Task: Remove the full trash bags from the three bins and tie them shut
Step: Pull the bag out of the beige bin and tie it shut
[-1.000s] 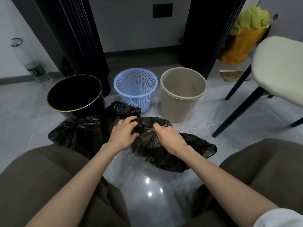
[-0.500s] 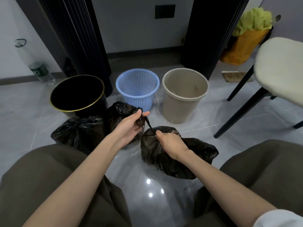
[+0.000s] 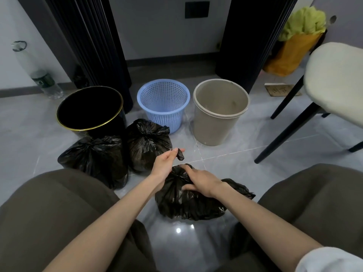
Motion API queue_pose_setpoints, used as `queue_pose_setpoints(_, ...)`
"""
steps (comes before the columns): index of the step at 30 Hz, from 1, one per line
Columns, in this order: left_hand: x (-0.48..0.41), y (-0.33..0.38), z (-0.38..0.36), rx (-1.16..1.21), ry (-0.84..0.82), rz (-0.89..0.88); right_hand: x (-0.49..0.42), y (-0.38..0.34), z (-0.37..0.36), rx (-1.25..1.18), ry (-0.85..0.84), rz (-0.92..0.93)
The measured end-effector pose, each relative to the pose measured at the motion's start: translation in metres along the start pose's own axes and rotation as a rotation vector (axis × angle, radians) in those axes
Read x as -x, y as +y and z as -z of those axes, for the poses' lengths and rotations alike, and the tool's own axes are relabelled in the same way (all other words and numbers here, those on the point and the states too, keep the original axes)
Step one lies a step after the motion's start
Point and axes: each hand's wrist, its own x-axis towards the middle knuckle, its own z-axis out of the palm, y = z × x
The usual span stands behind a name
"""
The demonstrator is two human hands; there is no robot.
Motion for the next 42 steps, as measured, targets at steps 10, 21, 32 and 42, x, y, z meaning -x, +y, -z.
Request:
queue_pose_setpoints(10, -0.004, -0.004, -0.004, 0.003, -0.003, -0.043, 0.025, 0.023, 0.012, 0.34, -0.187, -0.316)
queue_pose_setpoints(21, -0.006, -0.016, -0.002, -0.342, -0.32, -0.001, 0.047, 0.032, 0.056, -0.414, -0.181, -0.513)
queue_pose_setpoints(32, 0.009, -0.046, -0.03, -0.796, -0.378, -0.141, 0.041, 0.021, 0.061, -1.068, -0.312, -0.433)
queue_pose_setpoints(42, 0.008, -0.055, -0.042, -0.884, -0.181, -0.093, 0.041, 0.012, 0.076, -1.533, -0.241, -0.539)
